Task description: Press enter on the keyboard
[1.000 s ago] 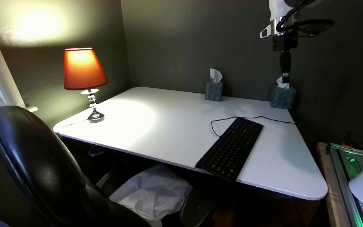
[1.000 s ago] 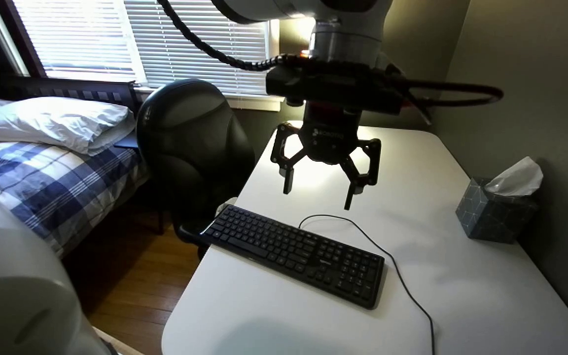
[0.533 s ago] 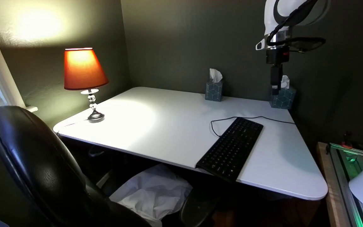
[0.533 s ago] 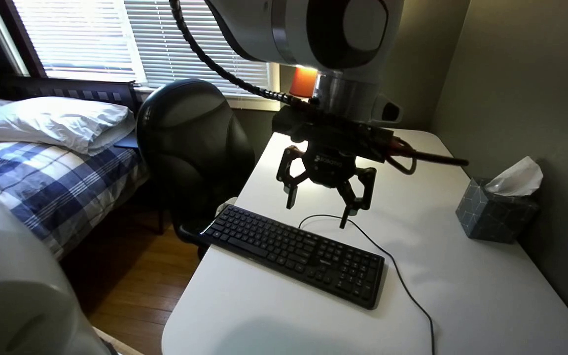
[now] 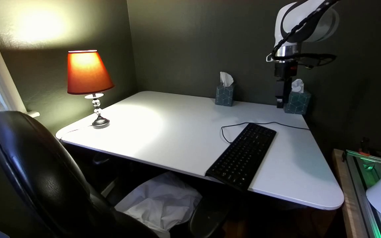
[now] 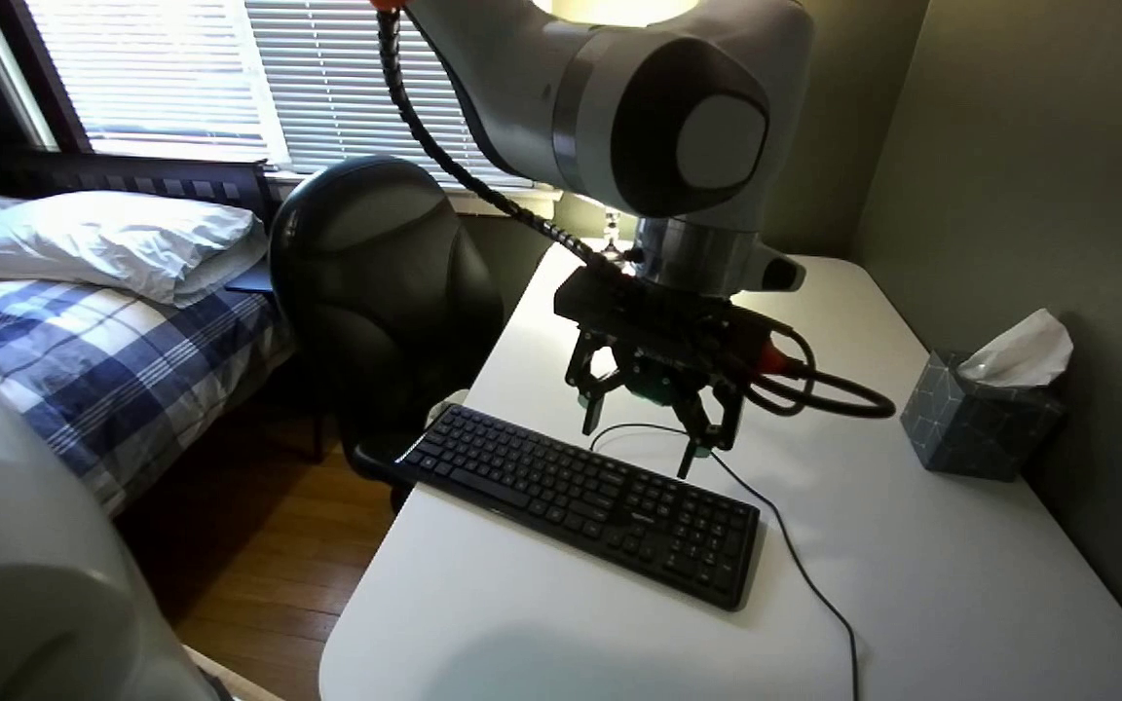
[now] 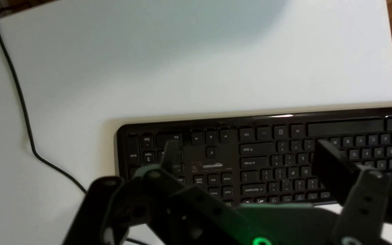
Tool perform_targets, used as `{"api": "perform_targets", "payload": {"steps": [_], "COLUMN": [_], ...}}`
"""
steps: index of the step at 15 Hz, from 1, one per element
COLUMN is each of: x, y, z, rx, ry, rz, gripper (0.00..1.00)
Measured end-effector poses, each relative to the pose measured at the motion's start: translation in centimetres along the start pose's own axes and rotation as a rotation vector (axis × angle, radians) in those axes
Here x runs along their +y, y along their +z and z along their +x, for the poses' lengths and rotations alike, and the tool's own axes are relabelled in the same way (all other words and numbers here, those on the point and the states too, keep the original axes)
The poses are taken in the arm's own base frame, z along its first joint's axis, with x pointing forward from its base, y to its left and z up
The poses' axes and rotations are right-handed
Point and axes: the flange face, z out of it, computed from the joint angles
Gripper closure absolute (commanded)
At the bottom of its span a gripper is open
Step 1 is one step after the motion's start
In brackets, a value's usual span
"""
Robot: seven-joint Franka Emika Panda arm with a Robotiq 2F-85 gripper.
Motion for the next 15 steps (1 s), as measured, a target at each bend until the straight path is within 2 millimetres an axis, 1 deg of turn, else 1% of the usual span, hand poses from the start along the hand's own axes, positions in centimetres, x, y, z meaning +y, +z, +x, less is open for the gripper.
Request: {"api": "perform_targets", "payload": {"steps": [7,15], "x": [0.6,1.4], "y": [2.3,4.3], "z": [0.8,1.5], "rx": [0.016,0.003], "ry": [0.042,0.081], "rz": [0.013,0.003], "gripper": [0.00,0.00]}}
